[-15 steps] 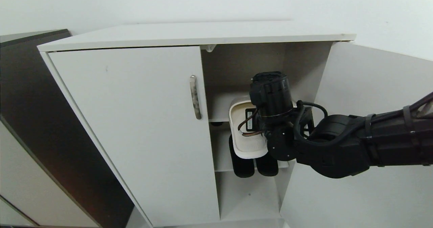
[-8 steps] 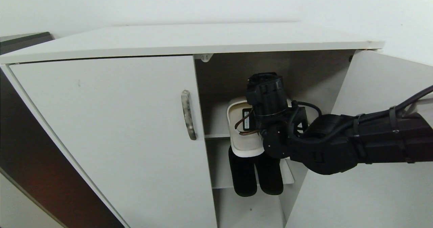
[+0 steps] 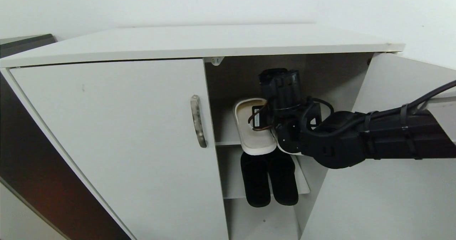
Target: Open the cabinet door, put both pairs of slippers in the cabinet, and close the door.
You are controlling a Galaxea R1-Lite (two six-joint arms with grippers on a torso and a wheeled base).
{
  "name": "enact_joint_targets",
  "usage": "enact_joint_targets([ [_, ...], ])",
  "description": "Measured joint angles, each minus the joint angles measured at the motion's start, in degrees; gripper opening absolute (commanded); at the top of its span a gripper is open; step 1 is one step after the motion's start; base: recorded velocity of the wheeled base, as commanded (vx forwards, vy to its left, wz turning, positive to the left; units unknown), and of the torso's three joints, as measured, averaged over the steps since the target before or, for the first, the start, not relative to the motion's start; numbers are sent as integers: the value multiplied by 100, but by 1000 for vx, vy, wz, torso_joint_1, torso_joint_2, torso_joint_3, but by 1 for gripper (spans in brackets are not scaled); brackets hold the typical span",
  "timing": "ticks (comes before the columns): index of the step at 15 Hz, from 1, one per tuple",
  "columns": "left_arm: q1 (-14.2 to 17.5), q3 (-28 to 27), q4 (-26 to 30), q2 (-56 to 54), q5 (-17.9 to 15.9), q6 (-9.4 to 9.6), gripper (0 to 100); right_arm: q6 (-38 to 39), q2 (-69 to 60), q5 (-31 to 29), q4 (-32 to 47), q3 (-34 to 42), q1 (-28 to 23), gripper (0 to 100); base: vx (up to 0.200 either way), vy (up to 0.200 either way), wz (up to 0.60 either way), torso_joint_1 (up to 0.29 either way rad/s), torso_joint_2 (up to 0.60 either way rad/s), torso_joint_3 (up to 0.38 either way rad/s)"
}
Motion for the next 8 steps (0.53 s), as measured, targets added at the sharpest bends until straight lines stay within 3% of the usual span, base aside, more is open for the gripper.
enact_joint_targets([
  [8,-2,0,0,0,0,0,0,-121,535,-2,117,-796,-204,0,0,0,0,0,0,0],
])
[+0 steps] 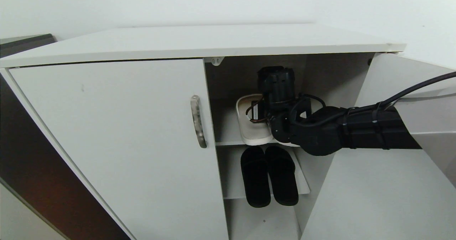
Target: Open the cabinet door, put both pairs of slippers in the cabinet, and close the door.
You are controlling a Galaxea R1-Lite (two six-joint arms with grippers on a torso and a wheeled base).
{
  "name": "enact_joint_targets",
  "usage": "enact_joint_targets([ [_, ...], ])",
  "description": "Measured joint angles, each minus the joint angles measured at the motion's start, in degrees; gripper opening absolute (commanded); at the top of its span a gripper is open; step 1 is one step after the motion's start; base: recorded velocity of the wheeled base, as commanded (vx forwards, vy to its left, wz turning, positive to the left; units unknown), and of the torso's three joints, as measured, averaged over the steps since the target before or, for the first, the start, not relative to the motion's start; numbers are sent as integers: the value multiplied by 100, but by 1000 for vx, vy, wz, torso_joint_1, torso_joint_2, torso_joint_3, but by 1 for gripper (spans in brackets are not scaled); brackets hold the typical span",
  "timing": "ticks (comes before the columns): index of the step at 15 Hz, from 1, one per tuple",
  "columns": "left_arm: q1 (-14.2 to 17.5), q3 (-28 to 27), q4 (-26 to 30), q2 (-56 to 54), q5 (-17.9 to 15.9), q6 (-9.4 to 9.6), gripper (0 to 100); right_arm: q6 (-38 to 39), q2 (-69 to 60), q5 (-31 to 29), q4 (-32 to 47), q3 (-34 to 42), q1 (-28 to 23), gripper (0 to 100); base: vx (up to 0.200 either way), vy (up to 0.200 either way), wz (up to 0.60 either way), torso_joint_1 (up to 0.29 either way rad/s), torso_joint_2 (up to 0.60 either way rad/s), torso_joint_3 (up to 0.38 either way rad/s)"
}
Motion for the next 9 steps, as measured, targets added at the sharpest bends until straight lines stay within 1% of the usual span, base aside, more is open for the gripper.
enact_joint_targets([
  [5,0,0,0,0,0,0,0,0,41,0,6,-6,-22,0,0,0,0,0,0,0],
  [6,0,0,0,0,0,0,0,0,44,-5,6,6,-22,100,0,0,0,0,0,0],
  [9,0,0,0,0,0,-6,0,6,41,-9,1,57,-13,100,0,0,0,0,0,0],
])
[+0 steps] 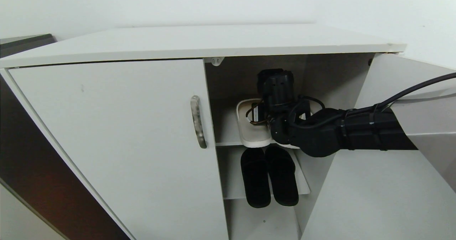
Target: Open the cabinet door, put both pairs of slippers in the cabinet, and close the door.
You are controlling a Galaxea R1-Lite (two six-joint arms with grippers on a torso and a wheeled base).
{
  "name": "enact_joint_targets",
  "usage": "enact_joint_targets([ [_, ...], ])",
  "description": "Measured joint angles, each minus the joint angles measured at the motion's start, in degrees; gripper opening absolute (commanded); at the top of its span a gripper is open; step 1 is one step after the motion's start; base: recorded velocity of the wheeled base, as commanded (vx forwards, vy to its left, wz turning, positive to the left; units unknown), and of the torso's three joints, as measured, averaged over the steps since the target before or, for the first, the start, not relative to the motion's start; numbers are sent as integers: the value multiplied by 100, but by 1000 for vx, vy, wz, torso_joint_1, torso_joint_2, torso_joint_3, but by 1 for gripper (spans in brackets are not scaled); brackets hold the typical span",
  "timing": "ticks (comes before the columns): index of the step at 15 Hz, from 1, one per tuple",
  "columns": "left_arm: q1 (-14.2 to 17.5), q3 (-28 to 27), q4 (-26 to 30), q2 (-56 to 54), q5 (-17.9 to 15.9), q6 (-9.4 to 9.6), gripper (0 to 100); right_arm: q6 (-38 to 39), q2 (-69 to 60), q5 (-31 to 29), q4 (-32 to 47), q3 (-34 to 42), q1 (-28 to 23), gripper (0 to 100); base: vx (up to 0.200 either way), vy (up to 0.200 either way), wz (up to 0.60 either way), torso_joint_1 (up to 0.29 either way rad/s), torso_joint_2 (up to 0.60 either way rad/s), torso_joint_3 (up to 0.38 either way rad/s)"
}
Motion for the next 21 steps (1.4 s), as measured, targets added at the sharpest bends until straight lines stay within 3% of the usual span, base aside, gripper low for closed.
enact_joint_targets([
  [8,0,0,0,0,2,-2,0,22,-963,-350,-149,1169,523,100,0,0,0,0,0,0],
  [9,0,0,2,0,0,-2,0,33,-1153,-367,-255,1484,639,0,0,0,0,0,0,0],
  [14,0,0,0,0,0,-2,0,11,-2068,-132,-1061,3250,1098,0,0,0,0,0,0,0],
  [21,0,0,0,0,9,-11,0,18,-2380,-106,-1112,3622,1172,0,0,0,0,0,0,0],
])
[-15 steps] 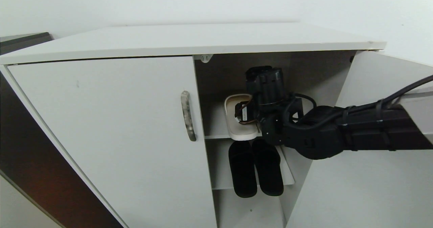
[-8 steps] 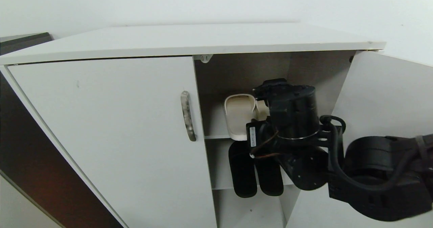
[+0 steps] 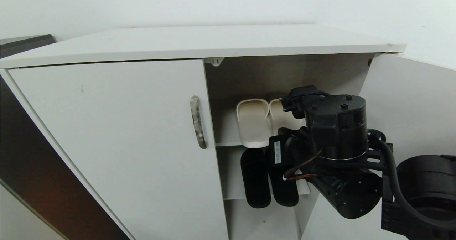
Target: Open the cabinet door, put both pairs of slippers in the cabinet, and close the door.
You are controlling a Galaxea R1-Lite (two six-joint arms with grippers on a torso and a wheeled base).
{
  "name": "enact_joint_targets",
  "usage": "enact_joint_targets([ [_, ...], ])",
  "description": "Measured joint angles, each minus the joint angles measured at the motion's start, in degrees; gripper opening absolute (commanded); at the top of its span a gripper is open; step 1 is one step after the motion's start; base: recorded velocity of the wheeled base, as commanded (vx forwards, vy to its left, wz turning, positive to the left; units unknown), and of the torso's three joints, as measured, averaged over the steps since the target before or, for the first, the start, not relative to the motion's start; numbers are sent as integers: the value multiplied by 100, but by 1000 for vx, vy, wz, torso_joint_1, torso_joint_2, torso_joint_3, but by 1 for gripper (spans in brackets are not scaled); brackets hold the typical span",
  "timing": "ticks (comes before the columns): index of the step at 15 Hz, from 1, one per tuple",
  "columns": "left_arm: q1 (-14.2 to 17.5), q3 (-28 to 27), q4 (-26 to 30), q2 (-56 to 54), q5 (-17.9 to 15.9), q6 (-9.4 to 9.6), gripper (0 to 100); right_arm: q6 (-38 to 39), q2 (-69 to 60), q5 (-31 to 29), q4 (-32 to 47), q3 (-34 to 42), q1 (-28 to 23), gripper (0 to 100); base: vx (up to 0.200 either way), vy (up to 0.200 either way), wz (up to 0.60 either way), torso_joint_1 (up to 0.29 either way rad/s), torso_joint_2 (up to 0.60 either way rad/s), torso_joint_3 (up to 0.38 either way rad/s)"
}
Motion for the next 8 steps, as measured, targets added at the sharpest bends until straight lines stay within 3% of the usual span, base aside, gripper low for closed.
enact_joint_targets([
  [3,0,0,0,0,-6,0,0,0,-13,-9,-2,26,21,0,0,0,0,0,0,0],
  [8,0,0,-2,0,-6,0,0,15,-17,-11,-2,98,35,0,-200,0,0,3,3,4],
])
